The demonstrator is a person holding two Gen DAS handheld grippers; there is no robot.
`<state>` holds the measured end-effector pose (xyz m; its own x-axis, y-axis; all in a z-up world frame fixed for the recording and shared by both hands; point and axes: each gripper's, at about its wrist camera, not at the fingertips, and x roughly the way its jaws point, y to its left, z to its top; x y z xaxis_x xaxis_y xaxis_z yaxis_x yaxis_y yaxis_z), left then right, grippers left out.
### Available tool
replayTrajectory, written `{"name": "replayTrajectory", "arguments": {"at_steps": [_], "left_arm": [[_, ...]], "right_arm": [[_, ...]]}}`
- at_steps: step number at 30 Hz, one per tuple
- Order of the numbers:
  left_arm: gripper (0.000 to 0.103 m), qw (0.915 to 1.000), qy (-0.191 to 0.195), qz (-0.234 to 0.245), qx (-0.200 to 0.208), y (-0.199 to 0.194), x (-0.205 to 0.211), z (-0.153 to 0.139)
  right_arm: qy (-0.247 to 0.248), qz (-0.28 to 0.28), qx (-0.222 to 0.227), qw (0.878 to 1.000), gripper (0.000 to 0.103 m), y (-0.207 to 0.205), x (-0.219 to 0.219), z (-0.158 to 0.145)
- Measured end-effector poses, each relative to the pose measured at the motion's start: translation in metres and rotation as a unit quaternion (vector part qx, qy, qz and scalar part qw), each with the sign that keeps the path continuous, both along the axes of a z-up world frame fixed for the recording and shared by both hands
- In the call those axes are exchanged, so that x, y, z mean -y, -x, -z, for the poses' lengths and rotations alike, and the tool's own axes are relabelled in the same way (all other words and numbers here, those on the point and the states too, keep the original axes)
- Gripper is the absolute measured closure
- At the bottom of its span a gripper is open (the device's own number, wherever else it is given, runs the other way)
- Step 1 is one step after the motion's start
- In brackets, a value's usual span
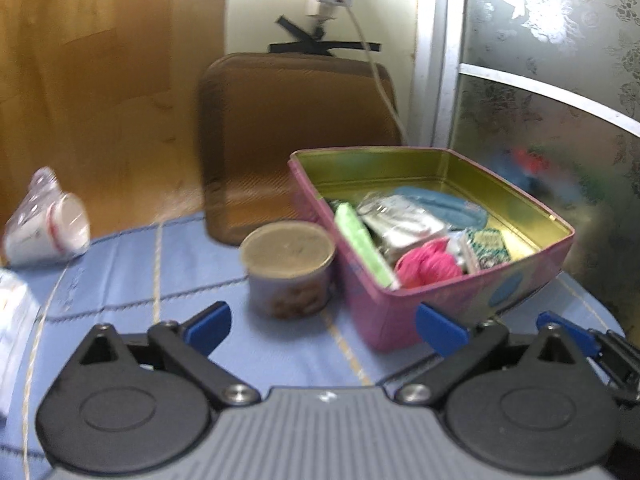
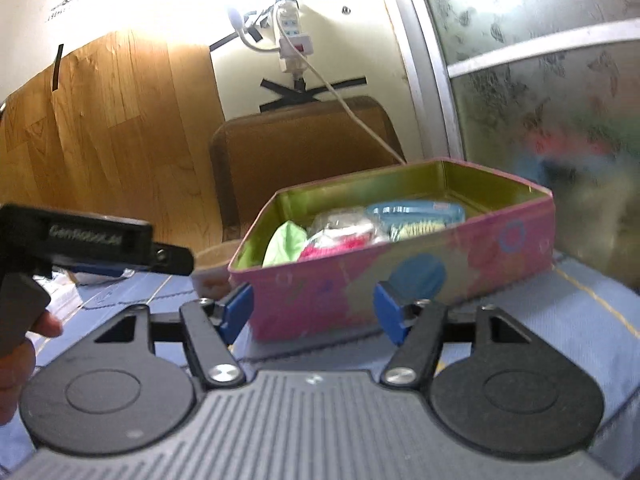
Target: Organize soft objects
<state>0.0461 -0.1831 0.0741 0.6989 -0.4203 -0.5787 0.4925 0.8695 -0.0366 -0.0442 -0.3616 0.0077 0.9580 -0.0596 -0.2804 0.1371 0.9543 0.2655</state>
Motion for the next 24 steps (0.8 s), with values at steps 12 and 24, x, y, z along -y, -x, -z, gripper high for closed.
{"name": "replayTrajectory", "arguments": {"at_steps": [12,24], "left_arm": [[0.000,0.9978,-0.025,-0.053,-0.030,0.021,-0.036,0.022],[0.000,0.9978,-0.036,-0.056,-0.007,0.034,-0.037,0.029]], "right_arm": [[-0.076,0.006,-0.002,0.997,0.011,0.012,-0.007,-0.012],[-0.079,0.007,-0.009,0.997,0.011,0.015,-0.012,-0.012]]}}
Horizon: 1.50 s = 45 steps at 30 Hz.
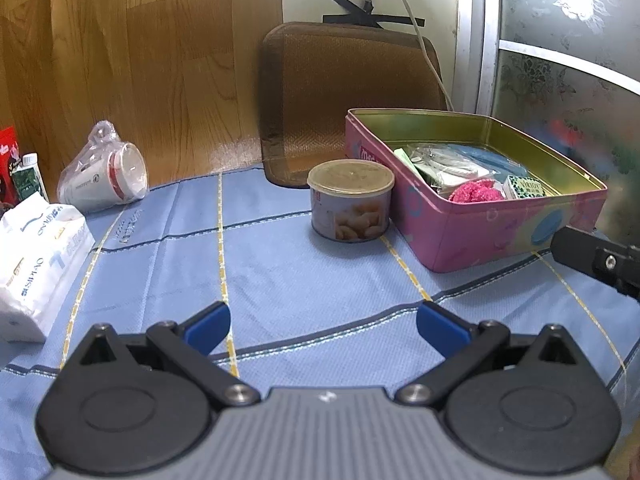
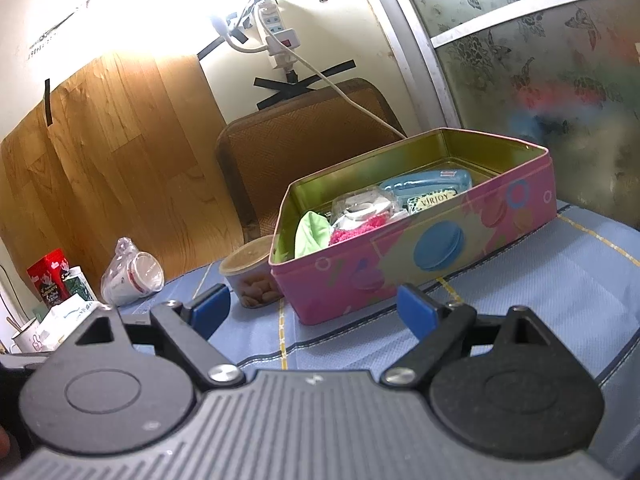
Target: Organize soft objects
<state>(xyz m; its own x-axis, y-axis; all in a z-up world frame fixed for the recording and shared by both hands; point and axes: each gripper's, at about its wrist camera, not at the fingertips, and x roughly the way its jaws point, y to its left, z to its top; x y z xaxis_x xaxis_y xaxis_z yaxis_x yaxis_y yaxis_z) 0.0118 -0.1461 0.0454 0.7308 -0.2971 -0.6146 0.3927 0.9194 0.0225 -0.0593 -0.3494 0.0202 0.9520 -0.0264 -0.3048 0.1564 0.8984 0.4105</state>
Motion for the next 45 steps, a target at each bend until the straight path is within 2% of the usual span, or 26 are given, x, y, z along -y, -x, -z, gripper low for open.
{"name": "replayTrajectory", "arguments": {"at_steps": [25,45], "left_arm": [[0.000,0.9977,-0.064,0.020,0.002,0.013,0.013,0.013],[0.000,0.9961,-0.084,0.024,-0.004,0.016,0.013,0.016]], "right_arm": [[-0.002,0.018,-0.003,1.000,0.011,0.003,-0.003,0.005],[-0.002,0.020,-0.005,1.000,0.011,0.002,-0.002,0.008]]}}
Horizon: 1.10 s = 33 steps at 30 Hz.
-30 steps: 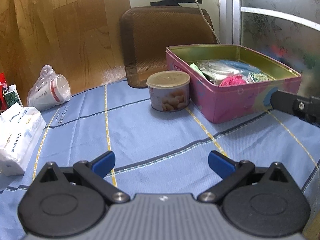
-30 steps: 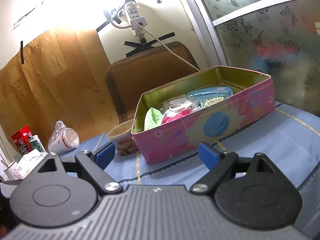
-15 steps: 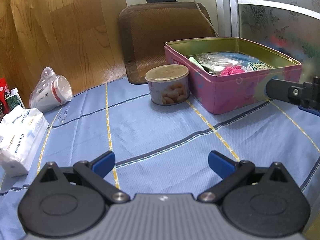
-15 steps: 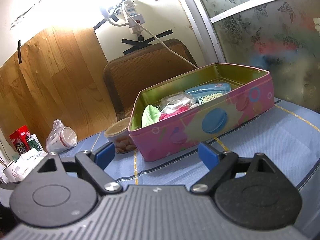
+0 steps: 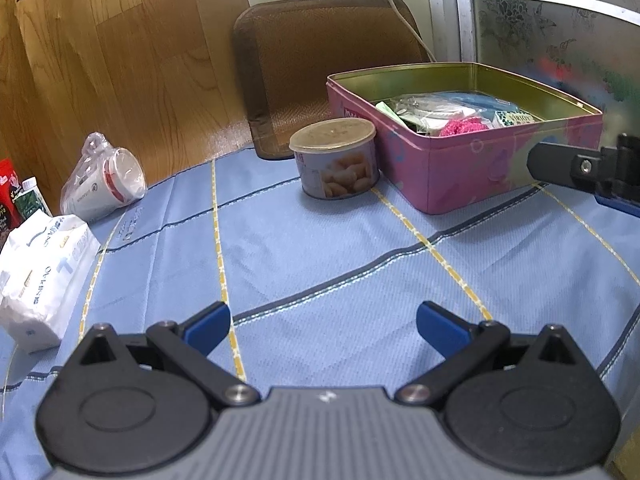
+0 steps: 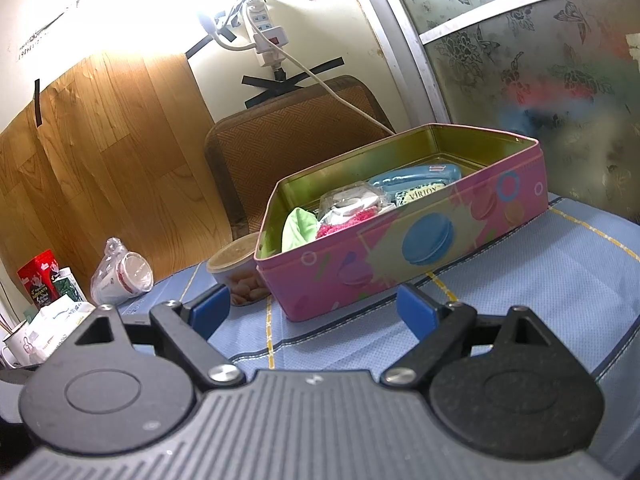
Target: Organize soft objects
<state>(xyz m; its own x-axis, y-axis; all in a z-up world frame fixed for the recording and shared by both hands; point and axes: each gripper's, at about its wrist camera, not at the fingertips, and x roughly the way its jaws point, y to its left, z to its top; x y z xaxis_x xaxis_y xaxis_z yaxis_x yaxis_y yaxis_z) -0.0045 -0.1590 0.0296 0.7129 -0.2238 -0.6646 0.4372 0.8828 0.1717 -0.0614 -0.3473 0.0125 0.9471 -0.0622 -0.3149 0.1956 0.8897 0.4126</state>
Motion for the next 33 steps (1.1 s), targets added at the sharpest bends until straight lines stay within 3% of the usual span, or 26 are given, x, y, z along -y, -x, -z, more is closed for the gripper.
{"name": "replayTrajectory", "arguments": {"at_steps": [33], "left_arm": [[0.000,0.9996,0.000,0.013,-0.026,0.0019,0.0015,0.0009]], "right_arm": [[-0.001,0.008,0.001,1.000,0.011,0.0020,0.0013,0.0022]]}}
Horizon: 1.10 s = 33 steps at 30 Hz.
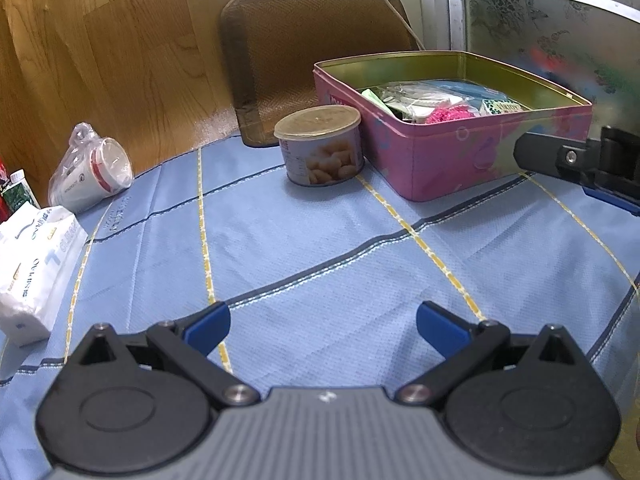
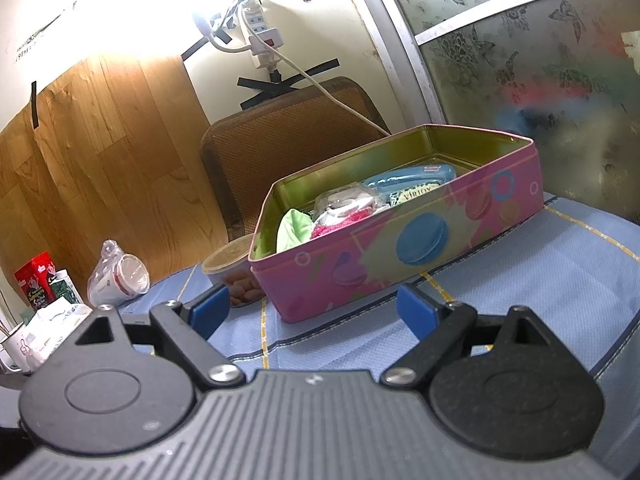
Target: Organize soft objects
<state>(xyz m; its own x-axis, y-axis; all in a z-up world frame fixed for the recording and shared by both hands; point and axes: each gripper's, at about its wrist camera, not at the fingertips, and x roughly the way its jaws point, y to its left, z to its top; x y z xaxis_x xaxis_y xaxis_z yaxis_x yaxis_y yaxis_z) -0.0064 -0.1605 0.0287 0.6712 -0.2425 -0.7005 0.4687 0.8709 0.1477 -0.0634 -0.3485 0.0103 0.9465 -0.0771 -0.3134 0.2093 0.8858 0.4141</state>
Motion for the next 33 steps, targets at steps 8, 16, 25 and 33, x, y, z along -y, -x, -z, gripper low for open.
{"name": "replayTrajectory", "arguments": {"at_steps": [8,16,25,33], "left_arm": [[0.000,1.0000,0.001,0.005,-0.005,0.0007,0.0009,-0.0001],[0.000,0.9999,0.000,0.008,-0.008,0.0004,0.0017,-0.0003],[0.000,0.9999,-0.001,0.011,-0.010,0.0013,0.0031,0.0000],[0.000,0.9997,-0.001,0.016,-0.016,0.0018,0.0041,0.0011]], "right_arm": [[0.000,0.000,0.000,1.000,0.011,-0.0001,-0.0003,0.0005],[0.000,0.002,-0.001,1.000,0.010,0.0003,-0.0011,0.0006],[0.000,0.002,-0.001,1.000,0.010,0.0003,-0.0010,0.0006],[-0.001,0.002,-0.001,1.000,0.010,0.0003,-0.0005,0.0008]]}}
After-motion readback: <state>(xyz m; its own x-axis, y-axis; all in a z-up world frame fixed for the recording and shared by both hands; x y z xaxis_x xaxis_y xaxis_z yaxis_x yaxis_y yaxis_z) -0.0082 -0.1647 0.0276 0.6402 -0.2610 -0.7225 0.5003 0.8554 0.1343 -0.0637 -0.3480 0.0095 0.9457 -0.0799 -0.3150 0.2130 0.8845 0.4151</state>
